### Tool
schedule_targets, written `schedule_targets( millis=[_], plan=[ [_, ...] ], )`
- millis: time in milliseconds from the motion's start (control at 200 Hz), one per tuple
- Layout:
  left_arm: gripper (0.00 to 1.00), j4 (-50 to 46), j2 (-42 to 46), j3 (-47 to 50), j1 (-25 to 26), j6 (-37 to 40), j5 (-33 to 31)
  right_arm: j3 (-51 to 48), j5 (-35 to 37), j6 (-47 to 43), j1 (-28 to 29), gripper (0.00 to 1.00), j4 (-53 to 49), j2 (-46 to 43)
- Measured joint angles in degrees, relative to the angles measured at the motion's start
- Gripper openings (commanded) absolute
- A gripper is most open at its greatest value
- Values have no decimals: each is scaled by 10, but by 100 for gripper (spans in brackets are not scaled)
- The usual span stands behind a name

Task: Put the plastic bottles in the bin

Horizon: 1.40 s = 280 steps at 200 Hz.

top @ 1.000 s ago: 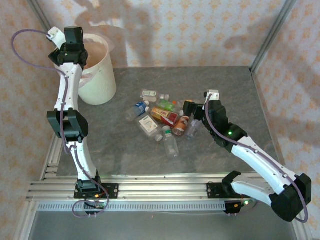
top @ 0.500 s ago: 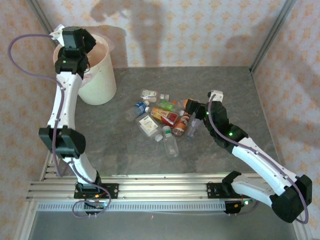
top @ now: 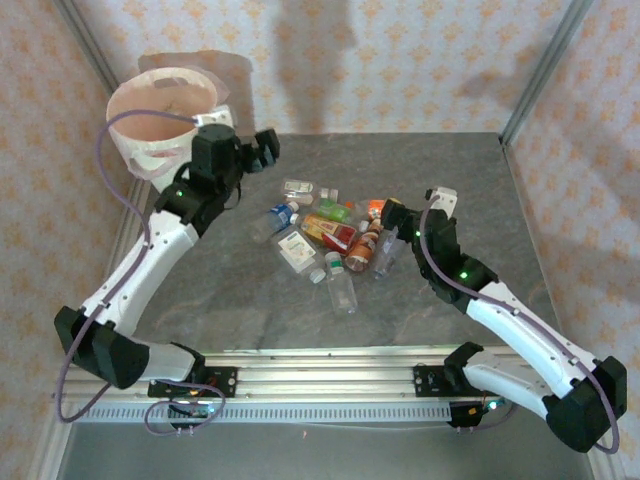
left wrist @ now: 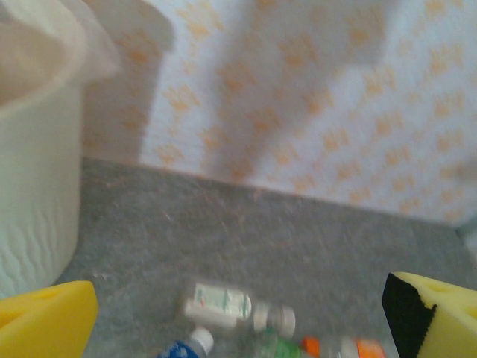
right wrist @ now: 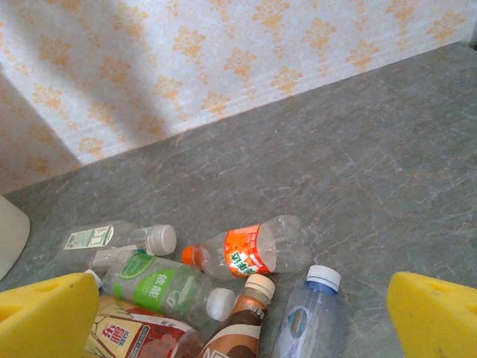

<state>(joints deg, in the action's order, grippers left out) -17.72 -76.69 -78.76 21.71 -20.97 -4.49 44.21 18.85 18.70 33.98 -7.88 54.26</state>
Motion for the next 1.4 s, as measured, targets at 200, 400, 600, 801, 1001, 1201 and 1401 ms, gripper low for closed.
schedule_targets(
  millis=[200,400,600,801,1001,1201,1401],
  plan=[
    [100,-18,16,55,48,59,33,-15,-9,14,-2,99,33,-6],
    [100,-82,10,77,49,89,38,-29,-3,25,-4,99,50,-17],
    [100,-141,-50,71,49,116,37,-44,9,37,-7,99,63,-39],
    [100,-198,-156,47,49,141,34,-49,24,53,-9,99,62,-47],
    [99,-263,-273,-62,23,193,7,-52,35,58,-10,99,62,-59],
    [93,-333,-400,-197,-42,216,71,-56,42,62,-13,99,47,-72],
    [87,-395,-456,-247,-44,245,98,-69,50,66,-15,99,38,-83]
  ],
)
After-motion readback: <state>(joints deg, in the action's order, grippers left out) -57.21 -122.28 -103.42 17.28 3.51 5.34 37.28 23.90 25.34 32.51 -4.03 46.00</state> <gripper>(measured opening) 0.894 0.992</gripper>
